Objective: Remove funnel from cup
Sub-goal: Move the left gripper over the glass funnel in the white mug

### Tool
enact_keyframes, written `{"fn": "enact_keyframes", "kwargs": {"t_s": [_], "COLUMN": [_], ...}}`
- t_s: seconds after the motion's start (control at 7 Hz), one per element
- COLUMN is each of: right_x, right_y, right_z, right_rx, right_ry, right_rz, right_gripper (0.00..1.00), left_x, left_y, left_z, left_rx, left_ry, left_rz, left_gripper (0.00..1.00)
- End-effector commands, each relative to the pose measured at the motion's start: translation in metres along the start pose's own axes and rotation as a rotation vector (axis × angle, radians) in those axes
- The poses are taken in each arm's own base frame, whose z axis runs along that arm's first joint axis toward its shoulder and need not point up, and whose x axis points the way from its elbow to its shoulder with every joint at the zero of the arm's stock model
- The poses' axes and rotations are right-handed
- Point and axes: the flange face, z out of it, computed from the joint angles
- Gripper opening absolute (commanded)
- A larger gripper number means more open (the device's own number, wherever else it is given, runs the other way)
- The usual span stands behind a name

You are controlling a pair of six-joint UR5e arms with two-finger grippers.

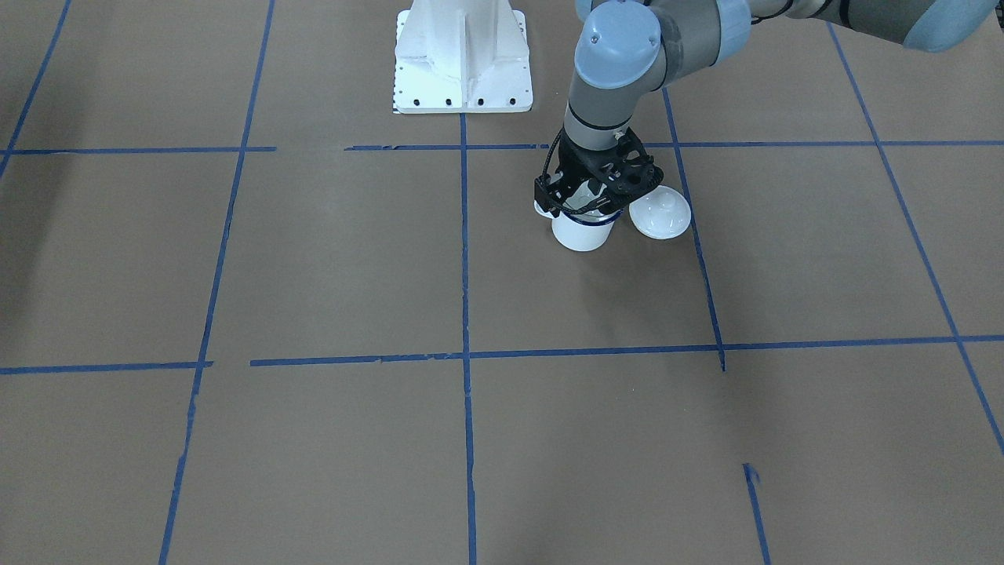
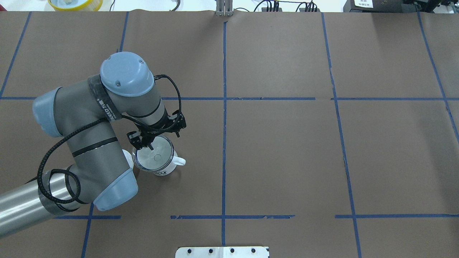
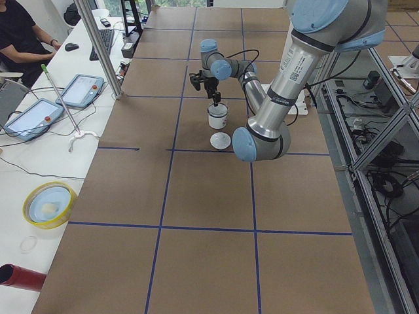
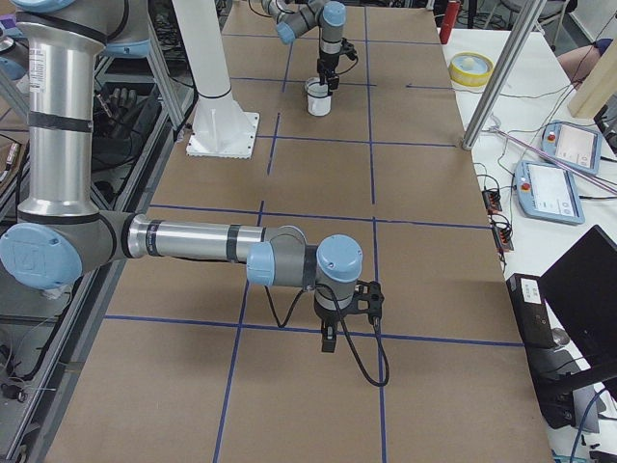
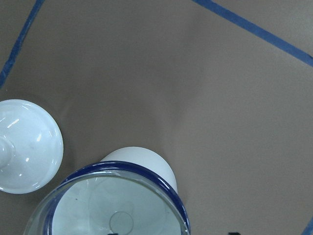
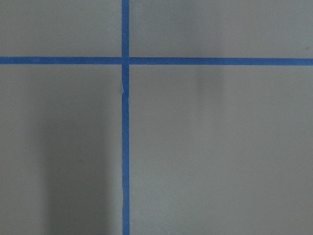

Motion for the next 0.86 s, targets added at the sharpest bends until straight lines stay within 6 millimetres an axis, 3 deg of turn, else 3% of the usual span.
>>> {"fn": "enact_keyframes", "kwargs": {"t_s": [0.0, 0.29, 0.71], "right_x": [0.0005, 0.0000, 0.0000], "right_y": [0.0001, 0.0000, 0.0000], "right_z": [0.0005, 0.0000, 0.0000], "right_rx": [-0.001, 0.000, 0.000], "right_ry": [0.000, 0.000, 0.000], "right_rz": [0.001, 0.000, 0.000], "right_gripper": [1.00, 1.00, 1.00], "left_x": [0.0006, 0.0013, 0.0019], "left_y": [-0.0010, -0.0004, 0.0000], "left_z": [0.0035, 0.0091, 0.0085], "left_rx": [-0.001, -0.004, -0.004], "left_ry": [-0.003, -0.003, -0.002], "left_rz": [-0.001, 0.005, 0.007], "left_gripper": [0.52, 0.52, 0.26]}}
